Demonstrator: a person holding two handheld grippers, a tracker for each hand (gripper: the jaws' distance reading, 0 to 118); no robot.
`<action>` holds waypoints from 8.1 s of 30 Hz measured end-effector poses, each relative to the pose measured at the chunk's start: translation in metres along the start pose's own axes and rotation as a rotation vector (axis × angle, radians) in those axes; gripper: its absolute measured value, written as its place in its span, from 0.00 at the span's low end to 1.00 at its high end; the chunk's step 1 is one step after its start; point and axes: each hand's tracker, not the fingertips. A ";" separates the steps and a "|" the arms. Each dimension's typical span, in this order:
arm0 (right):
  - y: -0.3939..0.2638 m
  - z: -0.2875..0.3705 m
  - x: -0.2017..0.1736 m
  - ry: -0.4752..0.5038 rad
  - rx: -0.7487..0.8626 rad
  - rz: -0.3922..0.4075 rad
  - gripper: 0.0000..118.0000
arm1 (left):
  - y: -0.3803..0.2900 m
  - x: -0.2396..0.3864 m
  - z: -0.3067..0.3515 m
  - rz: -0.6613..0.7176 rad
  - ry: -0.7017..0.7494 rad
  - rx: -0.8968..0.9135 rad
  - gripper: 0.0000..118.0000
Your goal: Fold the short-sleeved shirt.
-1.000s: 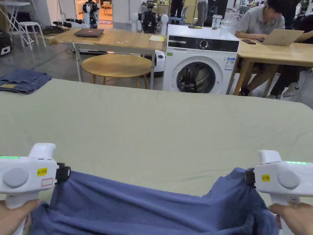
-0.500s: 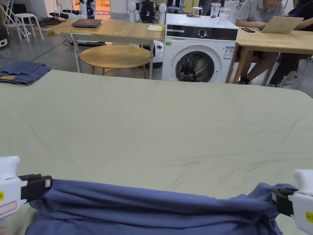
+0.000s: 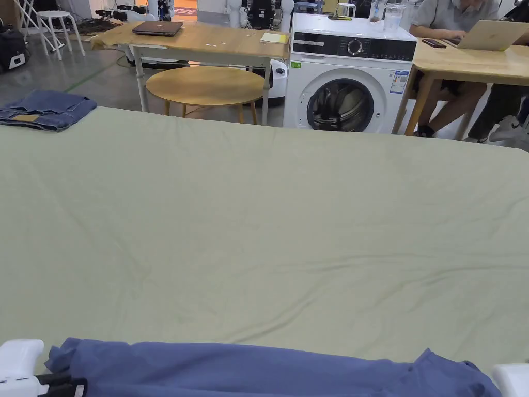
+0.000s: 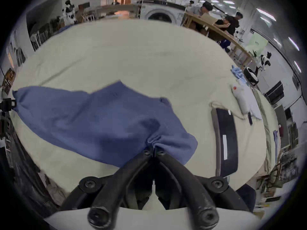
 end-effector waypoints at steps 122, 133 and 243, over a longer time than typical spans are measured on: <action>0.048 0.056 -0.151 0.134 0.768 -0.081 0.00 | 0.084 0.110 -0.048 0.241 -0.352 -0.291 0.04; 0.040 0.052 -0.143 0.114 0.741 -0.093 0.00 | 0.081 0.149 -0.078 0.223 -0.308 -0.287 0.37; 0.031 0.070 -0.131 0.095 0.888 -0.129 0.00 | 0.096 0.124 0.076 -0.126 -0.332 0.016 0.08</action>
